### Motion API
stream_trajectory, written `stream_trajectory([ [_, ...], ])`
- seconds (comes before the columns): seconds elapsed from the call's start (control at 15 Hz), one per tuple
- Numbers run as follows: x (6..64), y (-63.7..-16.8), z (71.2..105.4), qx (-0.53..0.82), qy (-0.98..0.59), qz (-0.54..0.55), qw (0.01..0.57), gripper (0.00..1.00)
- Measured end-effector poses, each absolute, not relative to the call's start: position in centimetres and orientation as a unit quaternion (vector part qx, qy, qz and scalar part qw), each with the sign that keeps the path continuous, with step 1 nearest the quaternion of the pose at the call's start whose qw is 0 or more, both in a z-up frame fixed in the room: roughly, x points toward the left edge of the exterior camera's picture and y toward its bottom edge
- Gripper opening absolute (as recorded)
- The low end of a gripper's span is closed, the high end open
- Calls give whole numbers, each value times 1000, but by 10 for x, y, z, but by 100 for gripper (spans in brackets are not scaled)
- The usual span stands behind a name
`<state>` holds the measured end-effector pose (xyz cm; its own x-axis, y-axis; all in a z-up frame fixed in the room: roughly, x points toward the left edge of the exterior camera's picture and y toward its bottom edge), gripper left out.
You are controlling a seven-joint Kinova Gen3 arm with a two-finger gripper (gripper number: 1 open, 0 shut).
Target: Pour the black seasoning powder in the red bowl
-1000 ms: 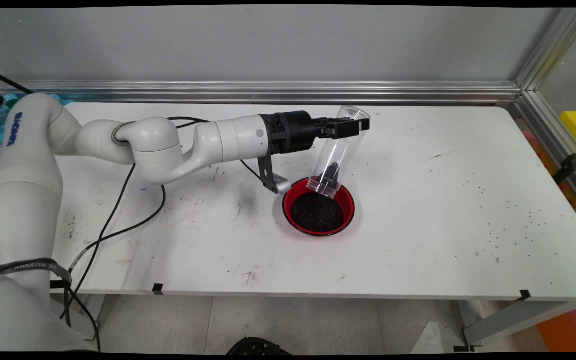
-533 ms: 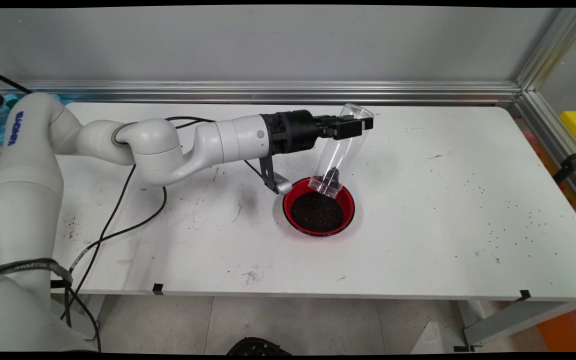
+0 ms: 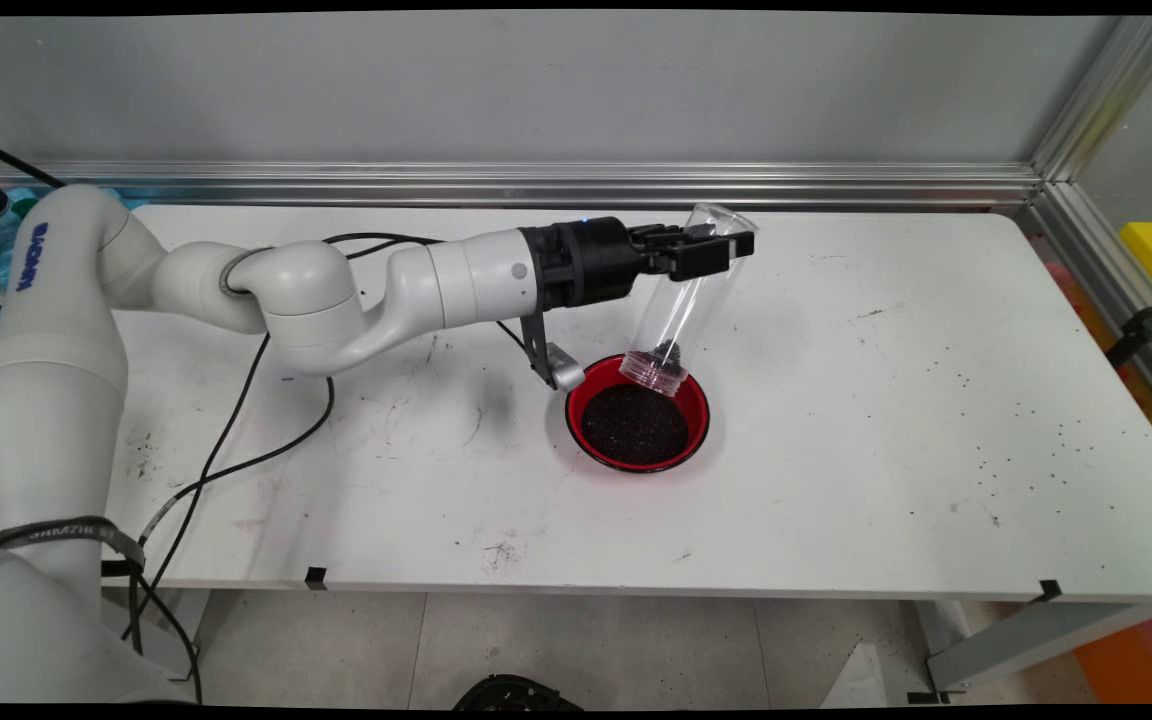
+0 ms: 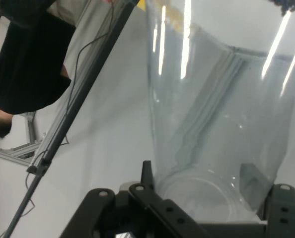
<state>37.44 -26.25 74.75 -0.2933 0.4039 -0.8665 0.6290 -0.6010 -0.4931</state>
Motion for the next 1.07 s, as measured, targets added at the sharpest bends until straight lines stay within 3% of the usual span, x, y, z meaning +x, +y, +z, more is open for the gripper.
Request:
stream_trajectory([
  [1.07, 375, -257, 740, 588, 444, -673, 61, 0],
])
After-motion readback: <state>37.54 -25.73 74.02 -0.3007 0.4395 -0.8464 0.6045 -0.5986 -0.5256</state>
